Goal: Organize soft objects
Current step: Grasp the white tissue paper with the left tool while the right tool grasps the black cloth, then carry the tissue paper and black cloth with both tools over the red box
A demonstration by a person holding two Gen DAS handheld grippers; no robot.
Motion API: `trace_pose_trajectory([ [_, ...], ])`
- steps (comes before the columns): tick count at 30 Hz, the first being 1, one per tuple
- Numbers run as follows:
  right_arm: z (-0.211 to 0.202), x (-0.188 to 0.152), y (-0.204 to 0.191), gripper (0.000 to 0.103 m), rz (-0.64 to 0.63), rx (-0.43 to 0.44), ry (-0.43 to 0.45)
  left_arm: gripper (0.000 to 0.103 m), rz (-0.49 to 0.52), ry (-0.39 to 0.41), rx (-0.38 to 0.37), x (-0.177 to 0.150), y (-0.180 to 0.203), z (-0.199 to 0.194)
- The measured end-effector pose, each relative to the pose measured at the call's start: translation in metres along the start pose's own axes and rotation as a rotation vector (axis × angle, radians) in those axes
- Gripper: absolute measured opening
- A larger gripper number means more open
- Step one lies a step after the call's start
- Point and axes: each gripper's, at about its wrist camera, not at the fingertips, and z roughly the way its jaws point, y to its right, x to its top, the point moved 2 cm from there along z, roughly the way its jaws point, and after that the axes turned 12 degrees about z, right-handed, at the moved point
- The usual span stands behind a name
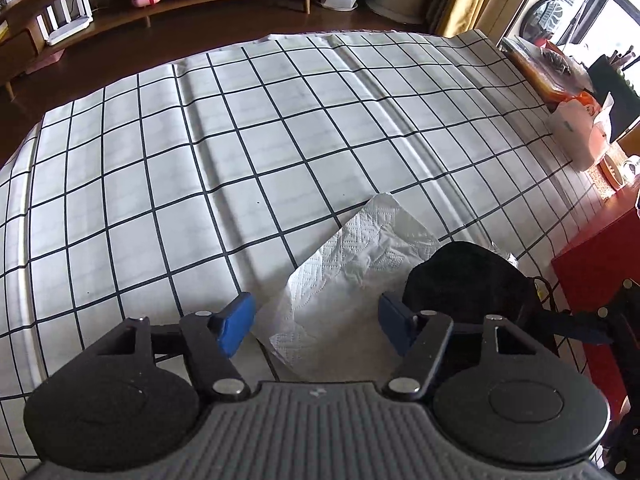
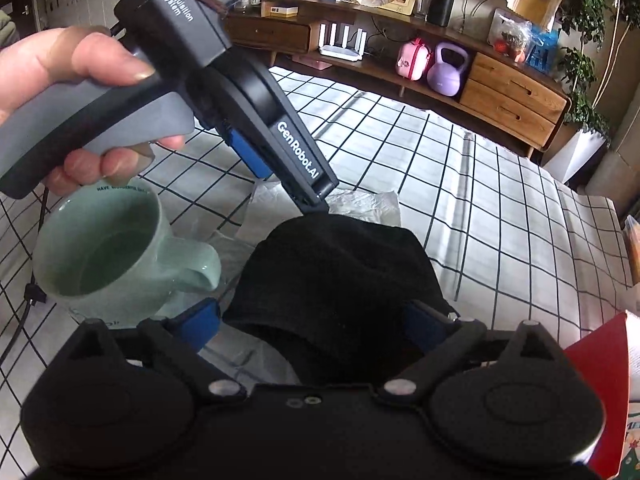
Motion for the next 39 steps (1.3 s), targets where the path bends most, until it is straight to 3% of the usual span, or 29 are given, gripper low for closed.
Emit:
trace_pose_trajectory([
  [2,0.001,0.000,0.000,0.097,0.007,-0.009,-0.003,0.053,0.006,-0.007,-0.005,0.000,0.001,0.002],
  [6,0.002,0.001,0.001,0.094,0.014,-0.011,-0.001,0.042,0.064,-0.016,0.037,0.000,0.009,0.005],
  [9,-0.001,0.000,0.000,0.085,0.012,-0.013,0.002,0.028,0.082,-0.014,0.063,-0.001,0.010,0.004],
  [12,-0.005,0.001,0.000,0.073,0.021,-0.007,0.004,0.012,0.082,-0.008,0.080,-0.002,0.009,0.003],
  [14,-0.008,0.001,0.000,0.049,0.026,0.003,0.005,0.010,0.079,-0.002,0.076,-0.003,0.008,0.002],
  [17,-0.015,0.000,0.001,0.026,0.050,0.019,0.009,0.007,0.082,0.012,0.087,-0.007,0.008,0.001],
  [20,-0.023,-0.001,0.005,0.015,0.077,0.016,0.032,0.005,0.064,0.031,0.091,-0.009,0.006,-0.003],
  [26,-0.046,0.003,0.020,0.006,0.167,0.008,0.098,0.003,0.005,0.084,0.098,-0.013,-0.005,-0.019],
  [39,-0.114,0.007,0.061,0.004,0.370,0.037,0.203,0.002,-0.083,0.233,0.127,-0.019,-0.005,-0.095],
])
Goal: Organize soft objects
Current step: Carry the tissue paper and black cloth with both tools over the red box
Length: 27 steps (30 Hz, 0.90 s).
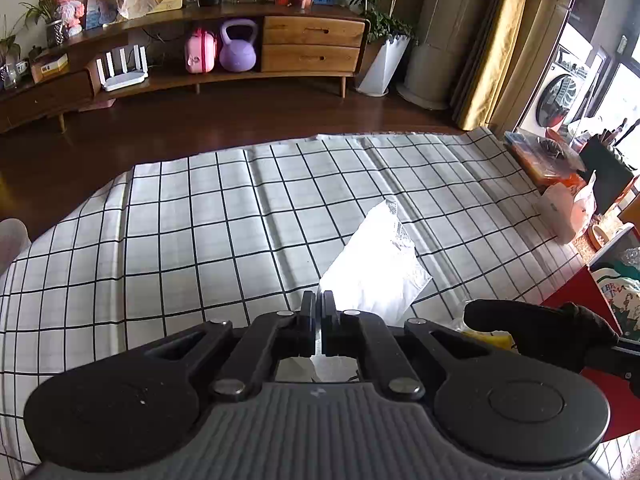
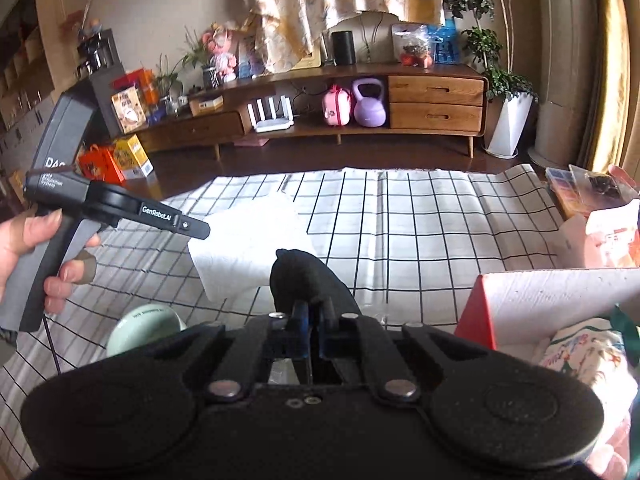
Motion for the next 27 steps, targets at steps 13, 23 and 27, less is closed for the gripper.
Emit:
trace_pose_trajectory([
  [13,-0.086,0.025,0.018,0.003,0.070,0.021,0.120,0.002,-0.017,0.128,0.010,0.029,0.034,-0.082],
  [23,-0.149,0.037,0.053,0.004,0.104,-0.012,0.192,0.002,0.004,0.211,-0.064,0.060,0.091,-0.143],
  [27,-0.171,0.040,0.075,0.003,0.122,-0.040,0.228,0.002,0.051,0.240,-0.116,0.071,0.131,-0.161],
])
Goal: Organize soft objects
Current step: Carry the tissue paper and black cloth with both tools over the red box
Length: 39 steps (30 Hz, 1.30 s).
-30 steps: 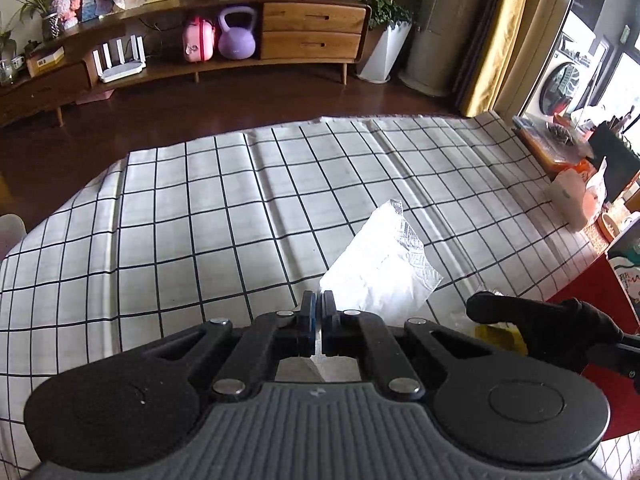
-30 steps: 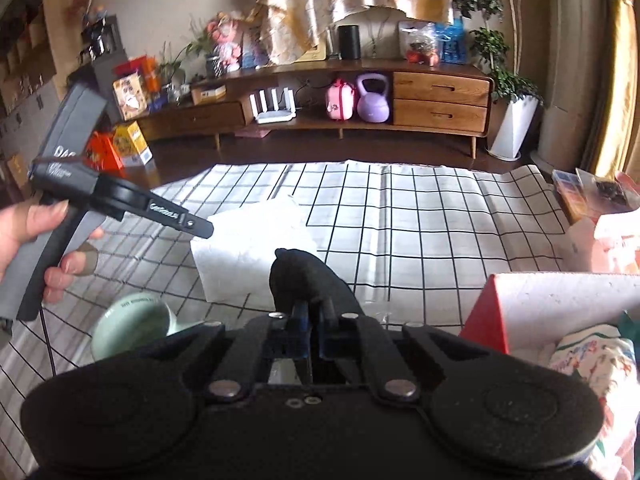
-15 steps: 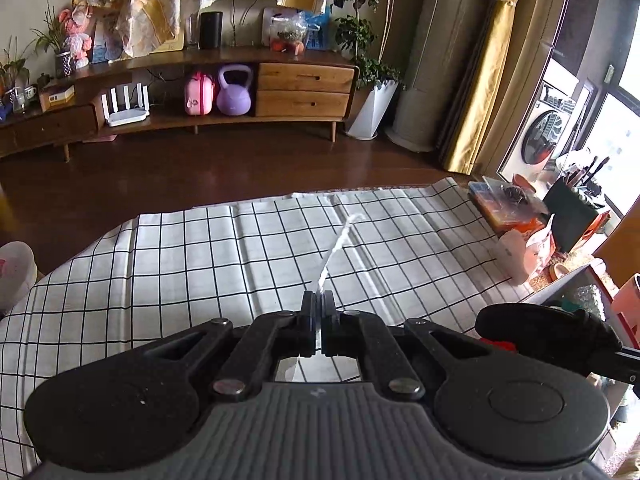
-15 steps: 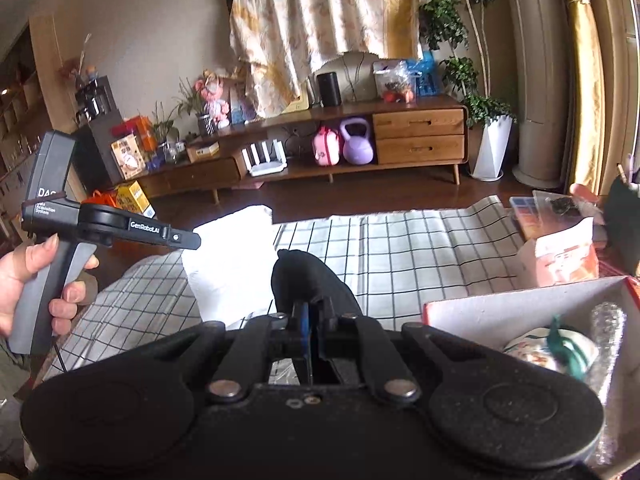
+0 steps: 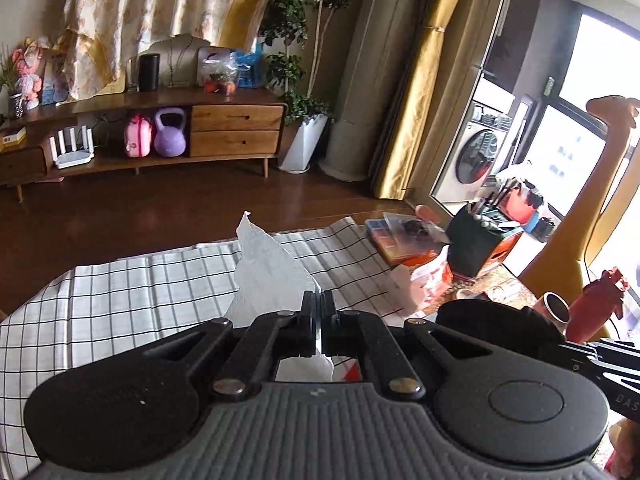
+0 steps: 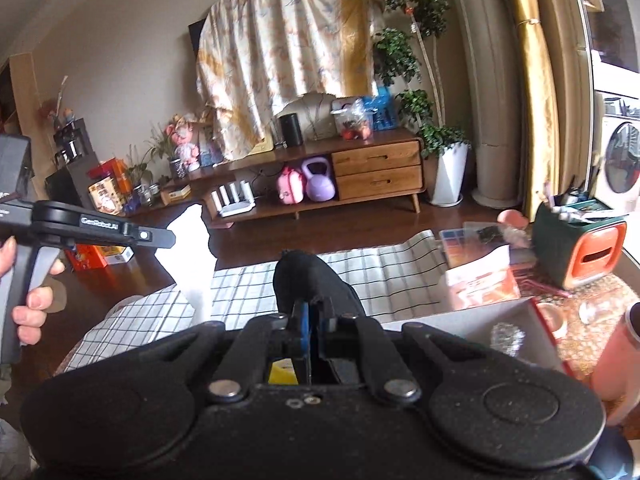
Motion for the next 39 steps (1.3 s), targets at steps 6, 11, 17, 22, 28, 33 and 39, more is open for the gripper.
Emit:
trace_pose_trajectory([
  [6,-0.018,0.008,0.038,0.004,0.041,-0.048,0.046,0.002,0.065,0.037,-0.080,0.022,0.064,-0.007],
  [11,-0.024,0.009,0.073,0.003,0.072,-0.091,0.067,0.002,0.117,0.053,-0.163,0.034,0.120,-0.002],
  [17,-0.023,0.007,0.115,0.004,0.111,-0.151,0.080,0.002,0.173,0.043,-0.264,0.038,0.180,0.019],
  [22,-0.017,0.005,0.148,0.004,0.154,-0.185,0.073,0.002,0.197,0.017,-0.333,0.034,0.220,0.042],
  [28,-0.001,-0.008,0.173,0.004,0.193,-0.190,0.036,0.002,0.217,-0.046,-0.338,0.013,0.241,0.079],
  [33,0.021,-0.026,0.184,0.004,0.210,-0.197,-0.019,0.002,0.221,-0.096,-0.314,-0.008,0.237,0.108],
  [39,0.042,-0.043,0.189,0.004,0.220,-0.202,-0.076,0.002,0.211,-0.168,-0.287,-0.034,0.227,0.138],
])
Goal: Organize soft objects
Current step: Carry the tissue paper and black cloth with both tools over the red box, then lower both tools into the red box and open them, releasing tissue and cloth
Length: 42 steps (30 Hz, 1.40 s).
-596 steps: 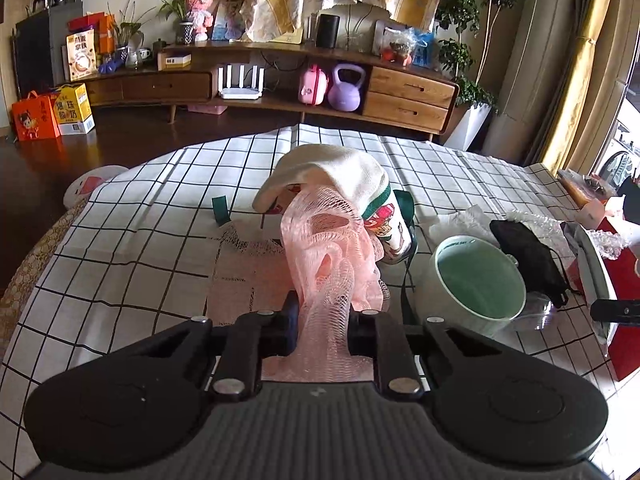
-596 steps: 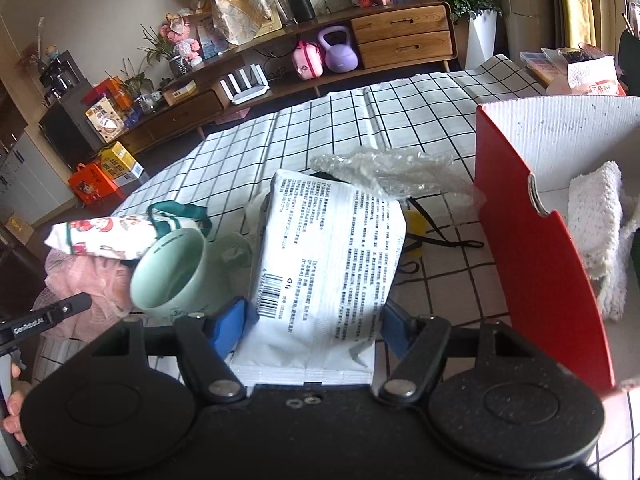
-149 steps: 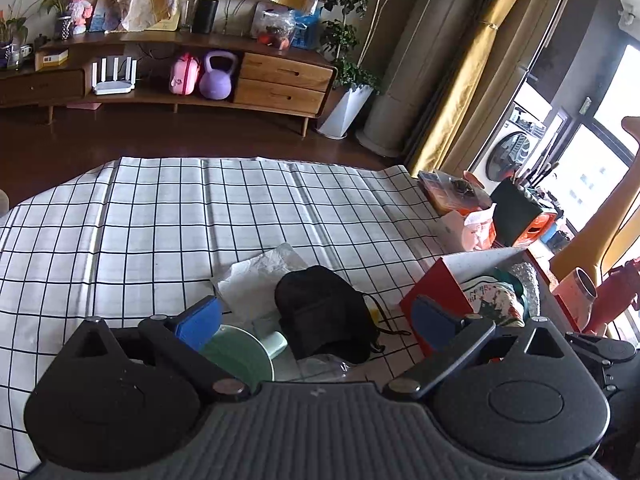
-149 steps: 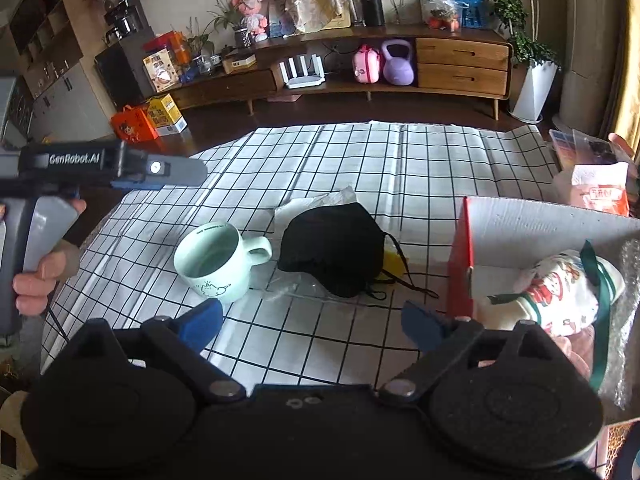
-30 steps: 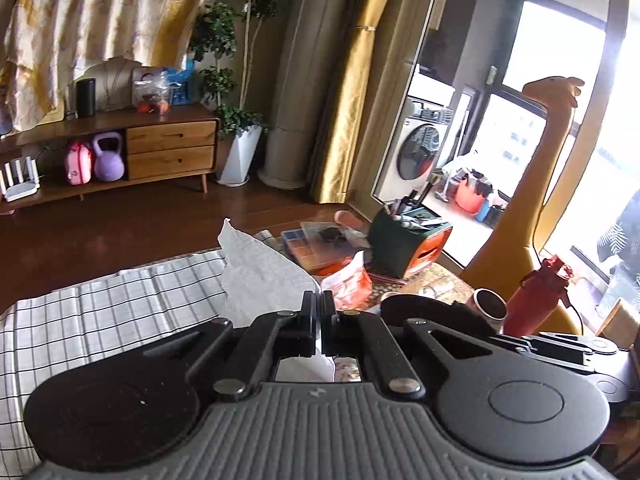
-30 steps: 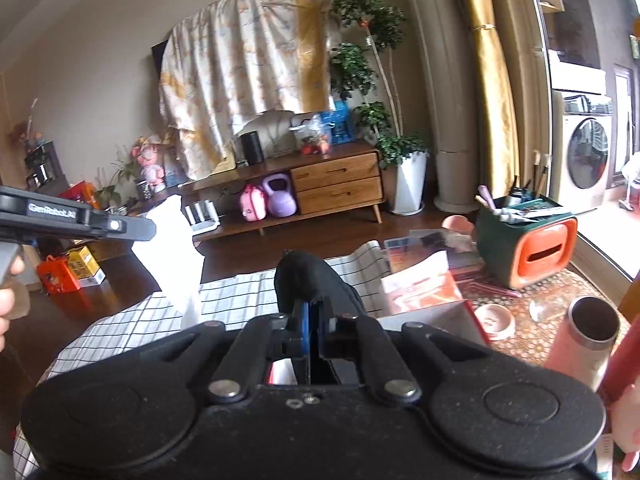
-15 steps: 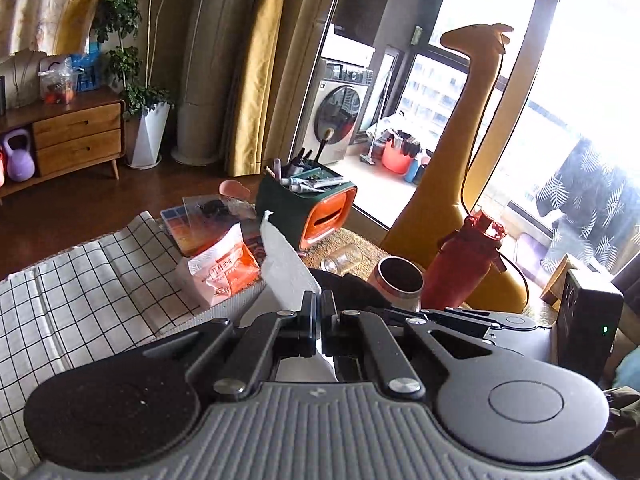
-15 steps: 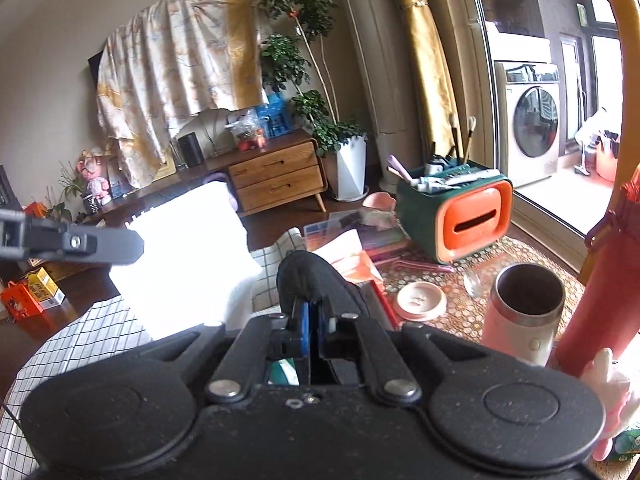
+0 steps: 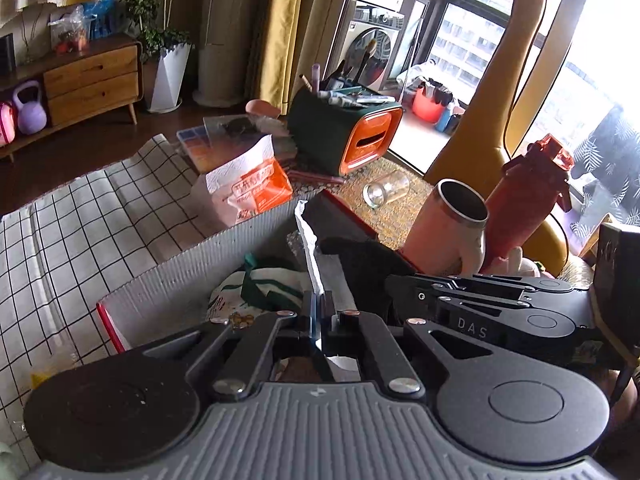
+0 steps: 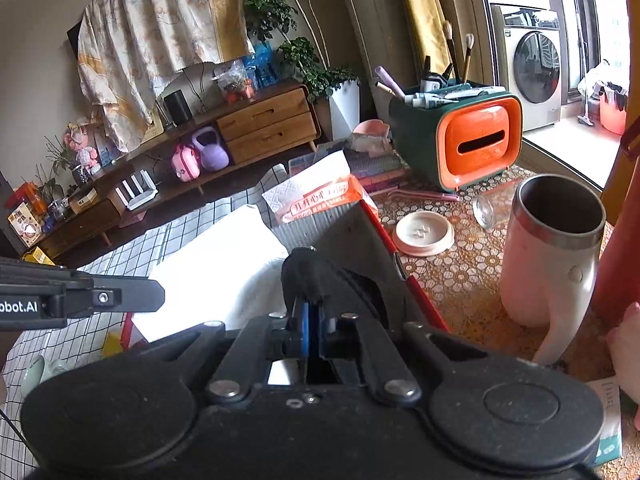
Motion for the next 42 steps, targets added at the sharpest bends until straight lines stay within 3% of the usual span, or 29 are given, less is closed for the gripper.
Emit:
trace_pose_trajectory([
  [16,0.031,-0.035,-0.010,0.004,-0.023,0.002,-0.098,0.002,-0.050,-0.121,0.004,-0.048,-0.016,0.042],
  [25,0.038,-0.037,-0.006,0.005,0.003,-0.008,-0.113,0.003,-0.039,-0.103,0.016,-0.055,-0.012,0.039],
  [34,0.023,-0.036,-0.010,0.029,-0.004,-0.018,-0.133,0.005,-0.033,-0.075,-0.003,-0.061,-0.005,0.024],
  [36,0.018,-0.037,-0.011,0.039,-0.010,-0.017,-0.130,0.009,-0.034,-0.067,-0.003,-0.062,-0.005,0.020],
  [39,0.010,-0.037,-0.013,0.049,-0.014,-0.014,-0.125,0.028,-0.040,-0.060,0.000,-0.064,-0.004,0.014],
  [41,0.004,-0.037,-0.014,0.052,-0.015,-0.008,-0.122,0.054,-0.045,-0.052,0.000,-0.065,-0.005,0.010],
  [42,0.000,-0.037,-0.015,0.053,-0.018,-0.003,-0.117,0.058,-0.045,-0.045,0.000,-0.065,-0.005,0.007],
])
